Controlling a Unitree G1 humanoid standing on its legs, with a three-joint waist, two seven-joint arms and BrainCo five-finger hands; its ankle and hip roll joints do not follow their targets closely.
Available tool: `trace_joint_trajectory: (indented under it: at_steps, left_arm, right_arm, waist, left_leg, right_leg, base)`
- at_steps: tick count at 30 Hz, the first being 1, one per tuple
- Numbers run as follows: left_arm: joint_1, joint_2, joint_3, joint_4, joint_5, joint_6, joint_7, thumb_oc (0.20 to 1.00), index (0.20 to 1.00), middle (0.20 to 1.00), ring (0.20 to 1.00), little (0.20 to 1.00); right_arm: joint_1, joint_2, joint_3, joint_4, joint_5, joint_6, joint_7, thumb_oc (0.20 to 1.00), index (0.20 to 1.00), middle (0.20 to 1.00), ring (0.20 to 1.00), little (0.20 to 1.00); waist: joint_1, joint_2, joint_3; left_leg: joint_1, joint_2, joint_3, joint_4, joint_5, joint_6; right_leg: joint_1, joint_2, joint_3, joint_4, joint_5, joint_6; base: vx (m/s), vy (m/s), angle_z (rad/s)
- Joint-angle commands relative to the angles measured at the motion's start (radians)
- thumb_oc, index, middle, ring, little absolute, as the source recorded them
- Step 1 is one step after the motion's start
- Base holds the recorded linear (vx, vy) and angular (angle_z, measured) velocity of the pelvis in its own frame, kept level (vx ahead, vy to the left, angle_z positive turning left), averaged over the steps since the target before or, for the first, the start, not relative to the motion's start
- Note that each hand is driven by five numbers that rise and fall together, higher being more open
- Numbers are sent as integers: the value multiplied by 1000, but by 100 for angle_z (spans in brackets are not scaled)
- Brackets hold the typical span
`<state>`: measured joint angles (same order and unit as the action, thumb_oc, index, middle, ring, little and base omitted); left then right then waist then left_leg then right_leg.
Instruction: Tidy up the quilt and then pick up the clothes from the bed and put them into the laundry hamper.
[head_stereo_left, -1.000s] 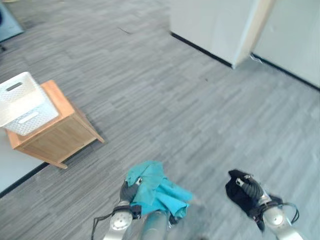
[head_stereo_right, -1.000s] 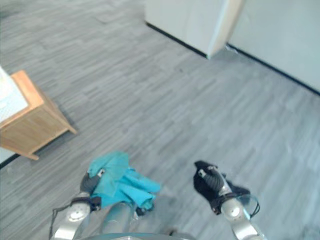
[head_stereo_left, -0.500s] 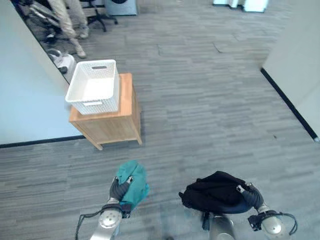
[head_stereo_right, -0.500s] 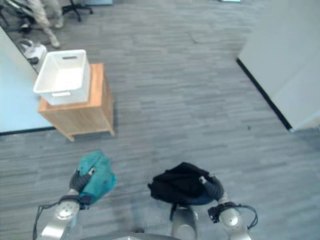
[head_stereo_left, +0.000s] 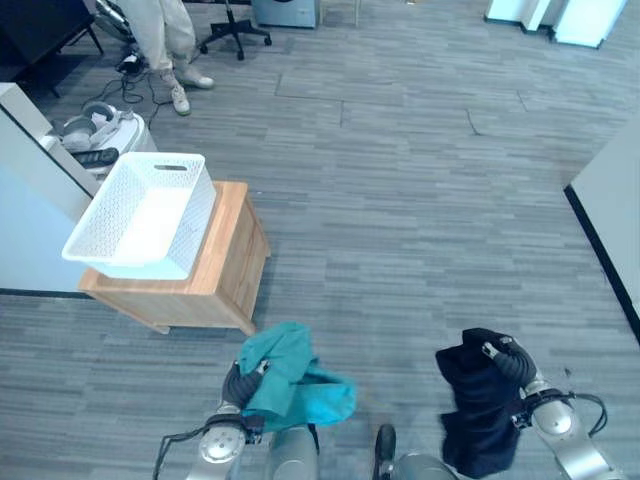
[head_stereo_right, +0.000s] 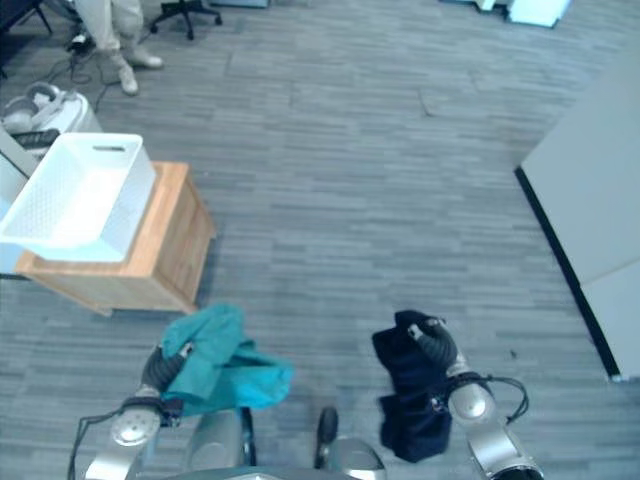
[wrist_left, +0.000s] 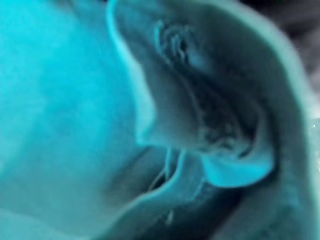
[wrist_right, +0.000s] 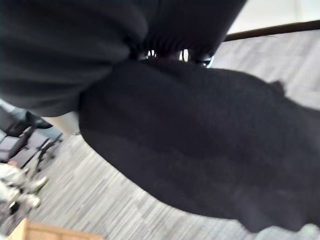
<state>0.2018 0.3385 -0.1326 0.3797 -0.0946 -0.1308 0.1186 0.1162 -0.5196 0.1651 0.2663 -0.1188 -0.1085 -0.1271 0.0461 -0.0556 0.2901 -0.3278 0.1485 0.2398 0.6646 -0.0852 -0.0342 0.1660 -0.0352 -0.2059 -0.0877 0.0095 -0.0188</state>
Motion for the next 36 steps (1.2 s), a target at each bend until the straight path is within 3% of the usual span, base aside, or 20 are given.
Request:
trace_joint_trajectory:
  at_steps: [1,3,4,5,7,9,12,13,14,17,18,22,25,26,27,28,29,33,35,36]
  left_arm:
    - [-26,29,23,-76,35,-62,6,200,200,200,200,200]
    - [-18,29,31,-83,39,-56,4,200,200,200,200,200]
    - [0,34,39,-98,51,-49,2,200,200,200,200,200]
    - [8,36,32,-95,53,-48,0,200,200,200,200,200]
    - [-17,38,18,-59,63,-40,6,200,200,200,200,200]
    - [-33,55,9,-57,77,-35,8,200,200,200,200,200]
    - [-38,80,6,-63,85,-44,0,200,200,200,200,200]
    - [-40,90,6,-68,89,-50,1,200,200,200,200,200]
    - [-39,90,6,-69,89,-50,1,200,200,200,200,200]
    - [-54,108,17,-87,107,-55,0,200,200,200,200,200]
    - [-52,110,17,-89,107,-55,-1,200,200,200,200,200]
    - [-41,77,23,-55,96,-56,-9,200,200,200,200,200]
    - [-61,74,4,-58,101,-52,-21,200,200,200,200,200]
    - [-62,74,1,-54,112,-47,-26,200,200,200,200,200]
    - [-61,74,2,-54,112,-47,-26,200,200,200,200,200]
    - [-55,76,5,-52,119,-47,-24,200,200,200,200,200]
    - [-45,78,15,-49,127,-42,-15,200,200,200,200,200]
    - [-15,89,32,-66,133,-32,-35,200,200,200,200,200]
    - [-24,97,33,-49,156,-18,-31,200,200,200,200,200]
    - [-24,97,34,-49,156,-17,-31,200,200,200,200,200]
  right_arm:
    - [-59,-18,9,-25,-38,-45,1,200,200,200,200,200]
    - [-68,-6,14,-30,-51,-43,-1,200,200,200,200,200]
    - [-78,-1,24,-32,-68,-38,7,200,200,200,200,200]
    - [-82,12,37,-33,-87,-46,6,200,200,200,200,200]
    - [-86,28,52,-33,-113,-47,10,200,200,200,200,200]
    - [-80,39,49,-51,-113,-46,11,200,200,200,200,200]
    - [-58,41,44,-81,-89,-53,12,200,200,200,200,200]
    - [-34,45,37,-84,-75,-54,10,200,200,200,200,200]
    - [-34,46,37,-85,-75,-54,10,200,200,200,200,200]
    - [21,56,27,-94,-70,-38,21,200,200,200,200,200]
    - [24,57,26,-96,-71,-38,22,200,200,200,200,200]
    - [-17,45,70,-71,-75,-53,48,200,200,200,200,200]
    - [-25,21,47,-67,-65,-55,26,200,200,200,200,200]
    - [-44,16,39,-67,-69,-49,16,200,200,200,200,200]
    - [-44,16,39,-66,-69,-49,16,200,200,200,200,200]
    - [-49,13,35,-70,-73,-48,12,200,200,200,200,200]
    - [-51,14,19,-78,-81,-45,4,200,200,200,200,200]
    - [-50,13,13,-105,-119,-41,4,200,200,200,200,200]
    - [-64,10,3,-143,-159,-44,-2,200,200,200,200,200]
    - [-64,10,2,-145,-160,-43,-2,200,200,200,200,200]
  waist:
    - [31,19,-39]
    - [42,21,-50]
    - [64,16,-62]
    - [73,10,-68]
    - [51,10,-58]
    - [22,38,-47]
    - [-30,60,-42]
    - [-56,53,-44]
    - [-58,55,-45]
    - [-83,31,-40]
    - [-84,30,-41]
    - [-71,26,-41]
    - [-66,-7,-11]
    - [-67,-9,-20]
    - [-69,-11,-19]
    - [-66,-7,-27]
    - [-74,2,-40]
    - [-71,15,-74]
    - [-88,4,-68]
    - [-88,2,-66]
  left_leg:
    - [191,-63,113,-478,74,-24]
    - [176,-41,208,-542,117,-30]
    - [222,-71,193,-591,96,0]
    - [257,-111,169,-626,82,42]
    - [317,-141,163,-657,78,88]
    - [390,-132,116,-717,76,93]
    - [448,-117,38,-744,71,68]
    - [481,-116,-28,-747,46,48]
    - [480,-114,-30,-747,48,48]
    - [528,-95,-141,-724,-18,19]
    - [528,-95,-144,-722,-20,19]
    - [506,-39,-154,-536,-30,-17]
    - [344,15,-8,-322,8,-5]
    - [294,2,116,-383,-22,9]
    - [296,-1,115,-386,-21,10]
    - [275,-12,146,-423,-4,5]
    - [271,32,269,-503,48,-27]
    - [353,-26,247,-652,68,-1]
    - [425,-86,204,-722,56,47]
    - [427,-92,204,-726,56,50]
  right_leg:
    - [83,-48,9,53,-145,111]
    - [122,-24,-25,90,-168,122]
    - [124,-26,-26,166,-183,140]
    - [93,-51,-42,321,-150,184]
    - [-9,-89,-34,582,50,275]
    - [-126,-134,-26,698,57,263]
    - [-209,-146,-10,536,0,203]
    - [-222,-114,65,318,-36,182]
    - [-216,-111,61,306,-29,181]
    - [-233,-94,293,122,1,193]
    - [-231,-95,290,122,0,193]
    - [-213,-71,229,196,-33,154]
    - [-122,-108,104,153,-68,115]
    - [-59,-118,32,112,-84,124]
    - [-56,-120,30,109,-84,126]
    - [-35,-119,10,103,-88,130]
    - [0,-127,-53,121,-114,148]
    - [-5,-148,-111,240,-114,170]
    - [-80,-232,-106,510,48,249]
    - [-85,-238,-102,519,47,253]
  base:
    - [647,-20,42]
    - [676,-7,46]
    - [719,99,20]
    - [622,153,14]
    - [528,90,31]
    - [487,17,62]
    - [540,-176,115]
    - [528,-265,119]
    - [549,-288,166]
    - [462,-308,141]
    - [375,-299,139]
    - [317,-277,80]
    - [185,-241,84]
    - [211,-97,83]
    - [233,-4,93]
    - [264,118,114]
    - [275,104,95]
    - [213,164,89]
    - [246,222,78]
    - [135,101,104]
